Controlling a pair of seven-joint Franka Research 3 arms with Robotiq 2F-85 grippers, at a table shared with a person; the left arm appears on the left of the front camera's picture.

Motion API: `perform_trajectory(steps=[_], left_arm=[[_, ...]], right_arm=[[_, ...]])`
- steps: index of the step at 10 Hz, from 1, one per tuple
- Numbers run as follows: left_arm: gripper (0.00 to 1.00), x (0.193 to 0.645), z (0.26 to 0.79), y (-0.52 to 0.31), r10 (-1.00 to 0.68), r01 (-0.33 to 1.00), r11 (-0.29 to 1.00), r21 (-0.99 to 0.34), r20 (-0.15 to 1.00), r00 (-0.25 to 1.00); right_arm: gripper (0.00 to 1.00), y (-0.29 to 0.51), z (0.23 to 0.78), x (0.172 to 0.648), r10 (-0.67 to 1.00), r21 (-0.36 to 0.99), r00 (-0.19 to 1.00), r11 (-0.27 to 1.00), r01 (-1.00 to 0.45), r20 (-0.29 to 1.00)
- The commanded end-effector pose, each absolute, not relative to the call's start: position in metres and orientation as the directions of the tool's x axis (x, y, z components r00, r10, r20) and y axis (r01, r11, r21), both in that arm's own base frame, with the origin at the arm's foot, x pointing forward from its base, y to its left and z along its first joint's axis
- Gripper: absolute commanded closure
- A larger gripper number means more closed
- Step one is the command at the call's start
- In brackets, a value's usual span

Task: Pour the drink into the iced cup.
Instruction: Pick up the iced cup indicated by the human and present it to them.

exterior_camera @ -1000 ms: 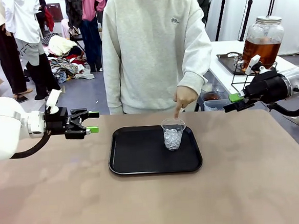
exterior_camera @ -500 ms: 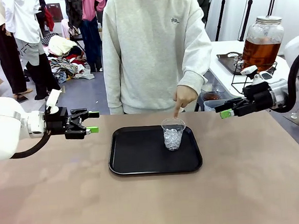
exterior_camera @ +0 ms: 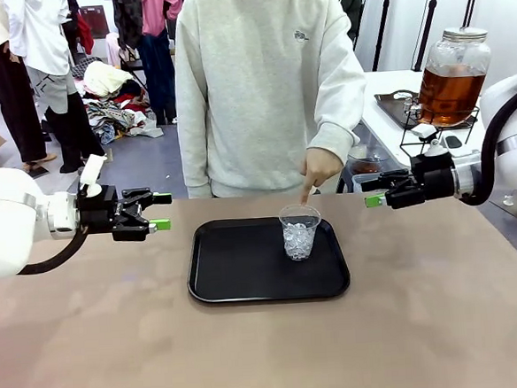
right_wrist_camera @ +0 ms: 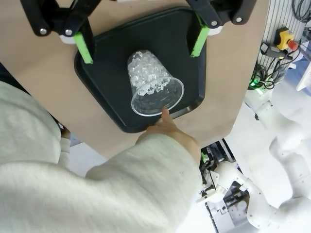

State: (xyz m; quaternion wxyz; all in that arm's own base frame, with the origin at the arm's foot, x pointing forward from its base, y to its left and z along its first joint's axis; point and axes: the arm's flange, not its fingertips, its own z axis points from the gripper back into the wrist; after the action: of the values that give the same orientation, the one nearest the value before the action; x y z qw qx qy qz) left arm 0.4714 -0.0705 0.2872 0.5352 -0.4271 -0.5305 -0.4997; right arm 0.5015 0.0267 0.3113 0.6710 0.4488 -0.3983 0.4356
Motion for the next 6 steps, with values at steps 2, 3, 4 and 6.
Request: perform_trajectory(steps=[2, 3, 4, 6], left_arm=[[0.00, 0.472, 0.289, -0.072, -0.075, 0.987, 0.142, 0.078, 0.995, -0.068], [0.00, 0.472, 0.289, -0.072, -0.075, 0.987, 0.142, 0.078, 0.995, -0.068], [0.00, 0.472, 0.289, -0.072, -0.075, 0.987, 0.142, 0.078, 0.995, -0.068], [0.00, 0.472, 0.289, -0.072, -0.075, 0.987, 0.142, 0.078, 0.995, -0.068]], right_arm=[[0.00, 0.022, 0.318, 0.501, 0.240, 0.267, 0.316, 0.215, -0.939, 0.918], [0.00, 0.022, 0.318, 0.501, 0.240, 0.267, 0.316, 0.215, -0.939, 0.918], [0.00, 0.023, 0.311, 0.501, 0.233, 0.254, 0.304, 0.220, -0.942, 0.924], [0.00, 0.034, 0.296, 0.507, 0.255, 0.091, 0.134, 0.176, -0.980, 0.958]])
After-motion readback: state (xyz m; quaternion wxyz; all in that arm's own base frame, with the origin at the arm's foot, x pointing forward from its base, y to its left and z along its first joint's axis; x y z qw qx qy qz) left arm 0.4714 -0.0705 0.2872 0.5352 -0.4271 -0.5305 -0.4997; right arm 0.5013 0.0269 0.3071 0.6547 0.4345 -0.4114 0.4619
